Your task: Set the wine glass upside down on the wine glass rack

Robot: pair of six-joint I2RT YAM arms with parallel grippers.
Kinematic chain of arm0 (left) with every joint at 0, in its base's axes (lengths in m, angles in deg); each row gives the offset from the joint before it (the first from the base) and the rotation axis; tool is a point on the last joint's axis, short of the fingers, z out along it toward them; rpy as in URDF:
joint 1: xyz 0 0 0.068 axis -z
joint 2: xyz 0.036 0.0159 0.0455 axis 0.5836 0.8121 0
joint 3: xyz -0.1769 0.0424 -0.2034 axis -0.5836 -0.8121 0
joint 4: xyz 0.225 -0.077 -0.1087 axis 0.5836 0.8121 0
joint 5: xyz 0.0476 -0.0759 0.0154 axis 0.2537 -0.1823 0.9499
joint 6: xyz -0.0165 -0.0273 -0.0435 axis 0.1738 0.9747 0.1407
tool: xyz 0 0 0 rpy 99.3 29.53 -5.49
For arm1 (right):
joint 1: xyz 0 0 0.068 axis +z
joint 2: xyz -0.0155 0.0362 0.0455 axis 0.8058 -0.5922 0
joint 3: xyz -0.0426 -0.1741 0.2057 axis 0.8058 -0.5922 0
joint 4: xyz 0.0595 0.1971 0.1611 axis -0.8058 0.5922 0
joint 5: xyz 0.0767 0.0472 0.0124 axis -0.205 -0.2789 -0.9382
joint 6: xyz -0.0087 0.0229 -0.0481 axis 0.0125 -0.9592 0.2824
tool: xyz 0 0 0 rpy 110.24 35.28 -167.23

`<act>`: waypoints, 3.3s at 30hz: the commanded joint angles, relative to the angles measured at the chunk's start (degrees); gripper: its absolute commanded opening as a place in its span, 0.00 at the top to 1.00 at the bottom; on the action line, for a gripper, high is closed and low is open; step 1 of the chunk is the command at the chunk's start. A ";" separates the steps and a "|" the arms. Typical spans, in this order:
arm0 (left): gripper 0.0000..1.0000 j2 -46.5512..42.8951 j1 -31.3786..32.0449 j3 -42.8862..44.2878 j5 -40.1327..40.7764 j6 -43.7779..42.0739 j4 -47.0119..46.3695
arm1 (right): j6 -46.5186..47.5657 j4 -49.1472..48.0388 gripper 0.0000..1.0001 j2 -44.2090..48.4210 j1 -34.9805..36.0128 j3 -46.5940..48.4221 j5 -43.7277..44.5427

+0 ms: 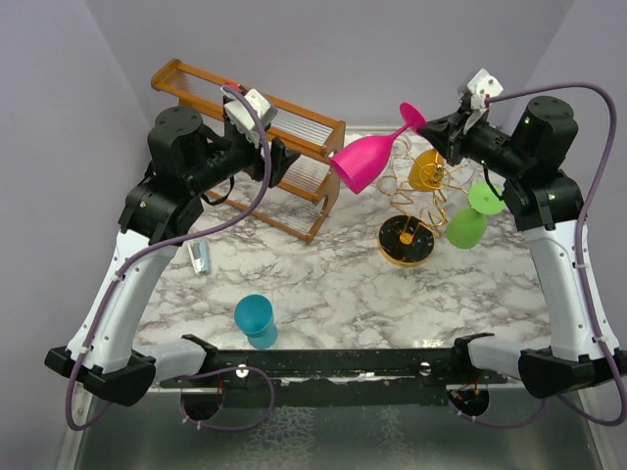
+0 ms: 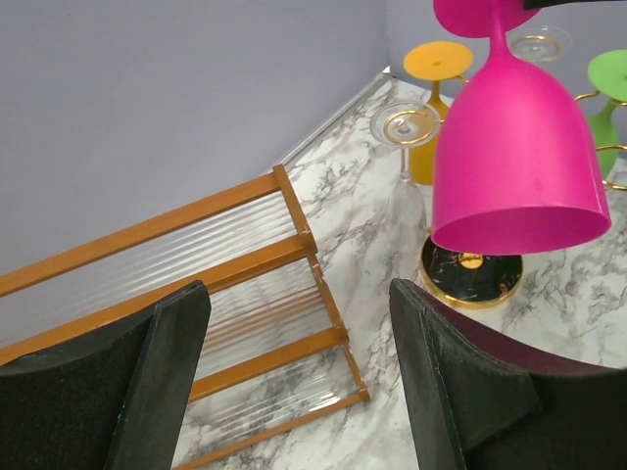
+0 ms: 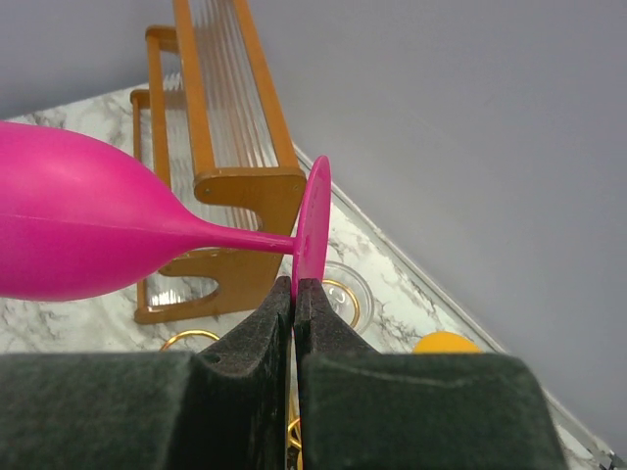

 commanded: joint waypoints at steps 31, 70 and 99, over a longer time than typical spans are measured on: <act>0.14 -0.48 -3.00 -0.21 3.94 -3.00 0.24 | 25.83 -3.40 0.99 2.76 18.43 -12.78 27.23; 0.14 -0.43 -3.49 -1.35 2.41 -3.16 -0.05 | 33.39 -3.56 0.99 6.77 19.07 -18.65 29.54; 0.14 0.20 -3.50 -0.92 1.69 -3.27 0.16 | 39.57 -3.78 0.99 9.87 19.07 -21.20 30.86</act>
